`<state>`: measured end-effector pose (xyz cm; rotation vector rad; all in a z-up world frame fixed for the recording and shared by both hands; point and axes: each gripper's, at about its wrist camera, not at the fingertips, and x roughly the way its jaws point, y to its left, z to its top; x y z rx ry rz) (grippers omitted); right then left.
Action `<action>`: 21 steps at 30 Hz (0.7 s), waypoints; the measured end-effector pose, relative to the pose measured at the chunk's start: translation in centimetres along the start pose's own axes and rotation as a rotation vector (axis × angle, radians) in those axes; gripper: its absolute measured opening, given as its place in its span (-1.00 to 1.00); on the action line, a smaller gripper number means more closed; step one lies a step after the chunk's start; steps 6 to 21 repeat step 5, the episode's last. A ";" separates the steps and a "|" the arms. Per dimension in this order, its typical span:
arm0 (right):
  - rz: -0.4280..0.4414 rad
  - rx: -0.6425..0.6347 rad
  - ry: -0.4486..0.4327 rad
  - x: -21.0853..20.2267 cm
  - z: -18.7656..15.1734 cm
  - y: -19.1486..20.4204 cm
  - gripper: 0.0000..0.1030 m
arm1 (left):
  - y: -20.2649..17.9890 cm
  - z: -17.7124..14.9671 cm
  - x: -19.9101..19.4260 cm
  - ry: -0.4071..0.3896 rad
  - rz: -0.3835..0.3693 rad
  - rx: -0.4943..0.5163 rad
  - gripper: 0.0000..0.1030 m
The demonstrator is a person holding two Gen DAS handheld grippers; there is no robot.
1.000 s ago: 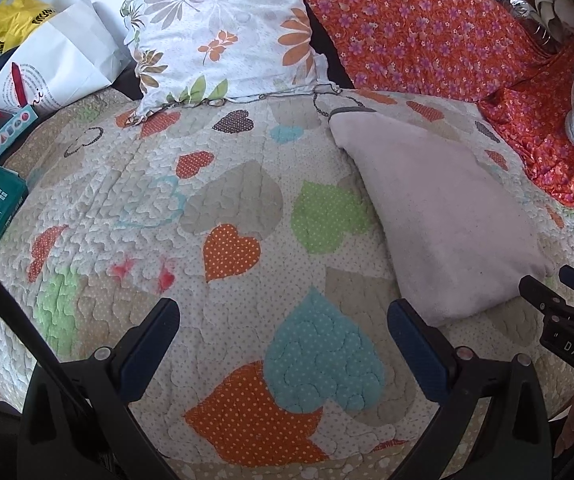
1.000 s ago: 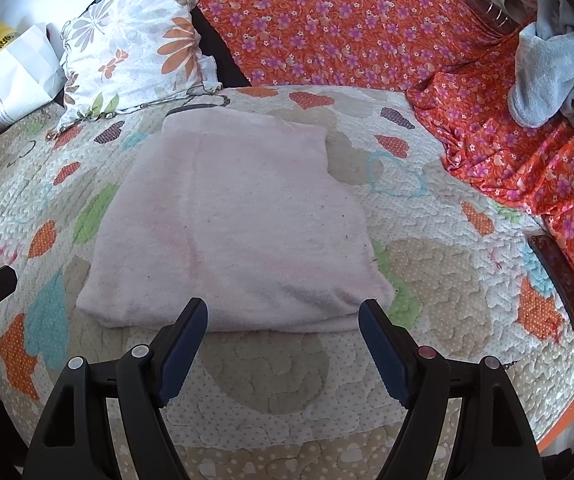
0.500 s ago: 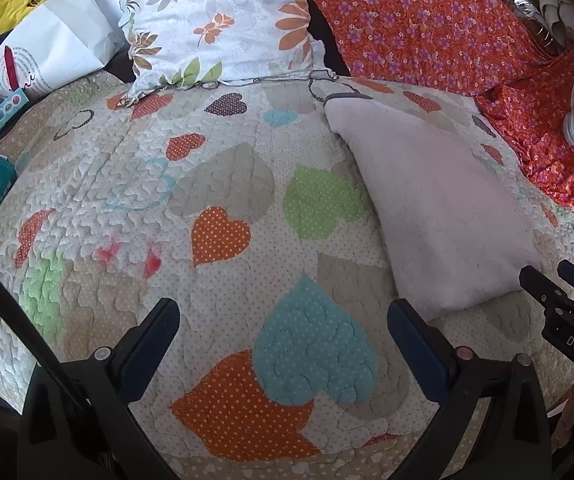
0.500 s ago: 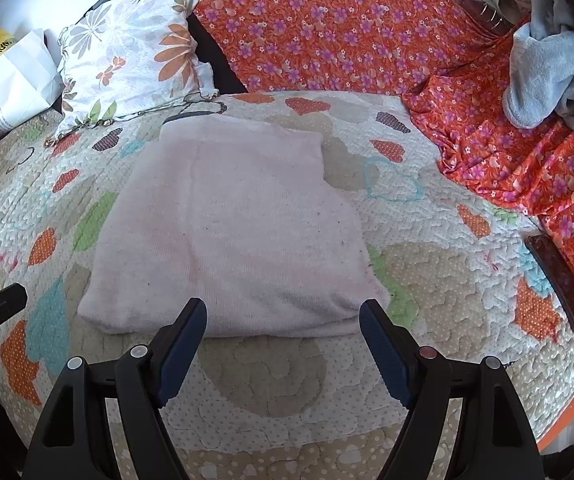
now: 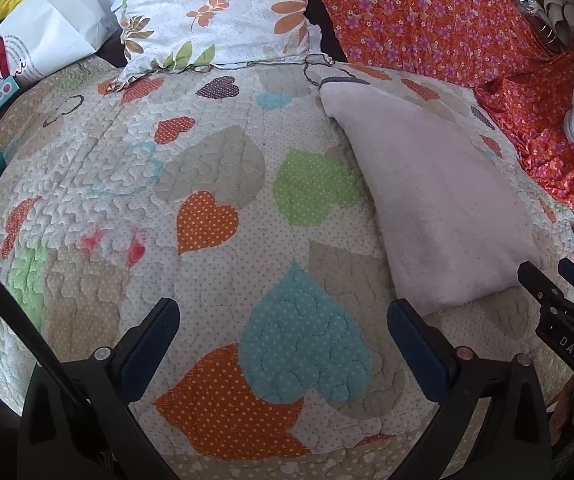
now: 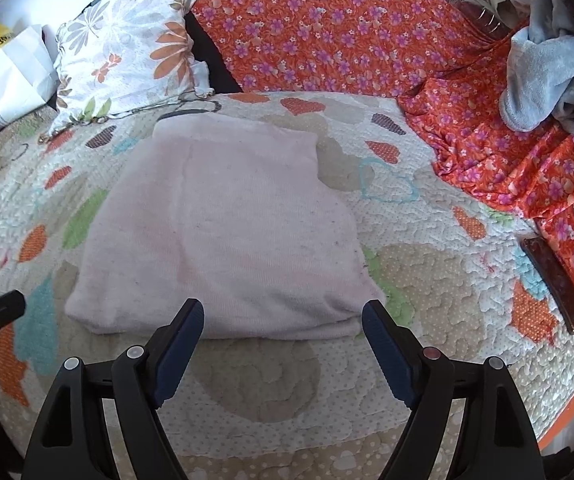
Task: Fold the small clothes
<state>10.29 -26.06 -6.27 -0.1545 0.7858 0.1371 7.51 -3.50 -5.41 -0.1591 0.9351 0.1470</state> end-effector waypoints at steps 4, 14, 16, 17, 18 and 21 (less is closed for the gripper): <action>-0.006 0.047 0.009 -0.3 -0.9 -0.6 0.66 | -0.4 -0.1 -0.6 -0.021 -0.004 0.021 1.00; -0.008 0.050 0.018 -0.3 -1.1 -0.6 0.66 | -0.5 -0.2 -0.8 -0.029 -0.002 0.026 1.00; -0.008 0.050 0.018 -0.3 -1.1 -0.6 0.66 | -0.5 -0.2 -0.8 -0.029 -0.002 0.026 1.00; -0.008 0.050 0.018 -0.3 -1.1 -0.6 0.66 | -0.5 -0.2 -0.8 -0.029 -0.002 0.026 1.00; -0.008 0.050 0.018 -0.3 -1.1 -0.6 0.66 | -0.5 -0.2 -0.8 -0.029 -0.002 0.026 1.00; -0.008 0.050 0.018 -0.3 -1.1 -0.6 0.66 | -0.5 -0.2 -0.8 -0.029 -0.002 0.026 1.00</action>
